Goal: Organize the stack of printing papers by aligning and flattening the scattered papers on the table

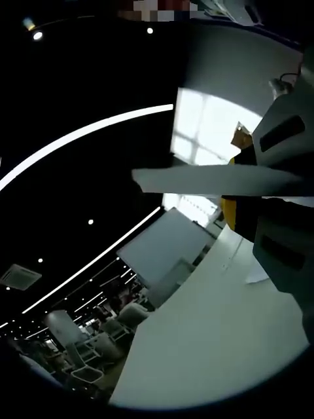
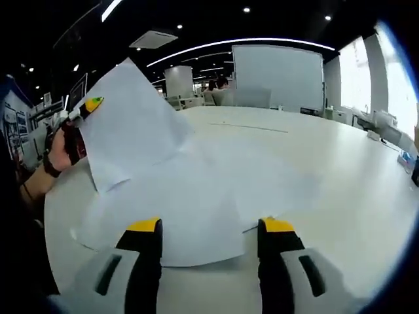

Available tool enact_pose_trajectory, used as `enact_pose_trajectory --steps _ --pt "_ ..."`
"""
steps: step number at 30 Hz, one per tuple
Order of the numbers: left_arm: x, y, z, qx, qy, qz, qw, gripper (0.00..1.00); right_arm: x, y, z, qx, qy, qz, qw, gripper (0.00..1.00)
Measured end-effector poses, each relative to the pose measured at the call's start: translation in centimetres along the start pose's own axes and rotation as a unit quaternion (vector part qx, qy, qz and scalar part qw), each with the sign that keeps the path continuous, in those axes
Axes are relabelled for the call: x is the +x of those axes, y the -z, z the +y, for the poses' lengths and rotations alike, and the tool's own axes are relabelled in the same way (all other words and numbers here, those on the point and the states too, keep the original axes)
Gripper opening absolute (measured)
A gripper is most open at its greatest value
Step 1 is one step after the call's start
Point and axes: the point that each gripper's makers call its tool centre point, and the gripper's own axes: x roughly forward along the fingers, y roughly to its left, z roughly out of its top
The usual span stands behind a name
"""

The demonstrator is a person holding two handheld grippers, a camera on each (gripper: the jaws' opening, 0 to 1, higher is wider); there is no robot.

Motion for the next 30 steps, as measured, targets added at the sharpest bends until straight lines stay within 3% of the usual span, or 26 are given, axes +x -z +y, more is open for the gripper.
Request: enact_pose_trajectory --steps 13,21,30 --pt "0.0 0.1 0.0 0.001 -0.001 0.000 1.0000 0.06 -0.4 -0.1 -0.9 -0.031 0.015 0.004 0.9994 0.35" --pt "0.1 0.2 -0.1 0.000 -0.001 0.001 1.0000 0.06 -0.9 -0.6 -0.9 0.013 0.000 -0.004 0.9999 0.31" --pt "0.0 0.2 0.0 0.000 -0.002 0.001 1.0000 0.06 -1.2 -0.6 0.2 0.085 -0.046 -0.006 0.9953 0.24"
